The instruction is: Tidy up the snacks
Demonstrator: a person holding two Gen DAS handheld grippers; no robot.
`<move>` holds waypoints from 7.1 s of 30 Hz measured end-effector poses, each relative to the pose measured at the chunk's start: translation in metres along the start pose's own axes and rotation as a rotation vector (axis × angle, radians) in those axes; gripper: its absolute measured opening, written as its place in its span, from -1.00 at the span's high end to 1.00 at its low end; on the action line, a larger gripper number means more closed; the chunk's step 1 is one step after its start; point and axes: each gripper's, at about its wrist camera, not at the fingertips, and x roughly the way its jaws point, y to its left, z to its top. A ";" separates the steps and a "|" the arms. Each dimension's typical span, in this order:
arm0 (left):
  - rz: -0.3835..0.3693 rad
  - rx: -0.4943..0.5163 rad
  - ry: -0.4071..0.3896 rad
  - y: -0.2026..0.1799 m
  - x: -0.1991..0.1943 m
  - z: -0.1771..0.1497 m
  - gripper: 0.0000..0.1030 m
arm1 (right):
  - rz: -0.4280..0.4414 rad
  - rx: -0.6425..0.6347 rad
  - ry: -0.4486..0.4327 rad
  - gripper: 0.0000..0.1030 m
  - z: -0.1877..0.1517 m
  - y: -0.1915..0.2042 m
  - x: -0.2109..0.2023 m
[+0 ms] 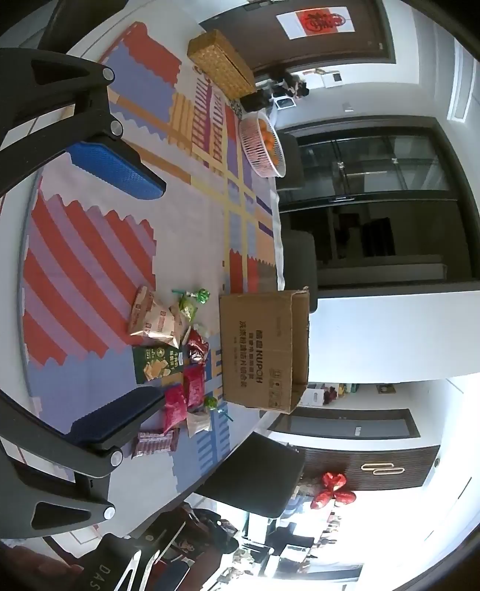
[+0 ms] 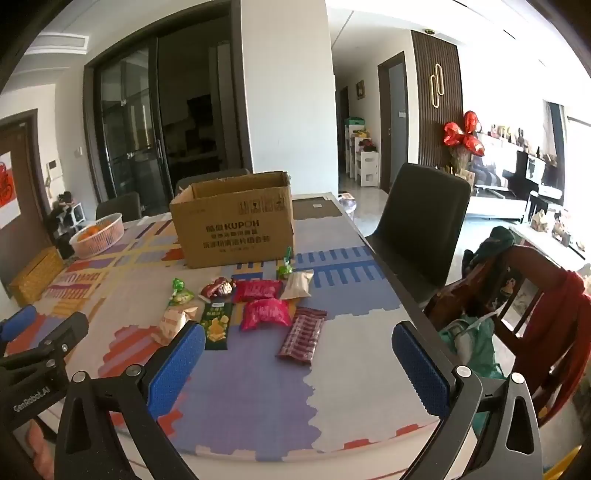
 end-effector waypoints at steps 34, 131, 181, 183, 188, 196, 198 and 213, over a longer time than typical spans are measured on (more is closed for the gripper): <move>-0.022 -0.016 -0.030 0.004 -0.010 0.003 -1.00 | 0.003 -0.004 -0.035 -0.99 0.003 0.004 -0.012; -0.082 0.028 0.321 -0.009 0.168 -0.007 -0.55 | -0.037 -0.016 0.340 -0.85 -0.013 0.009 0.156; -0.129 0.047 0.387 -0.025 0.177 -0.003 0.15 | -0.041 -0.015 0.392 0.21 -0.016 -0.002 0.177; -0.132 0.048 0.379 -0.026 0.171 -0.001 0.15 | -0.039 -0.013 0.380 0.21 -0.014 -0.003 0.171; -0.140 0.049 0.352 -0.028 0.156 0.005 0.15 | -0.016 -0.016 0.342 0.21 -0.007 -0.002 0.154; -0.151 0.062 0.279 -0.031 0.136 0.028 0.15 | 0.031 -0.037 0.250 0.21 0.014 0.005 0.130; -0.173 0.056 0.267 -0.031 0.135 0.035 0.15 | 0.045 -0.050 0.226 0.21 0.022 0.007 0.126; -0.191 0.063 0.144 -0.026 0.142 0.102 0.15 | 0.168 -0.095 0.093 0.21 0.083 0.034 0.129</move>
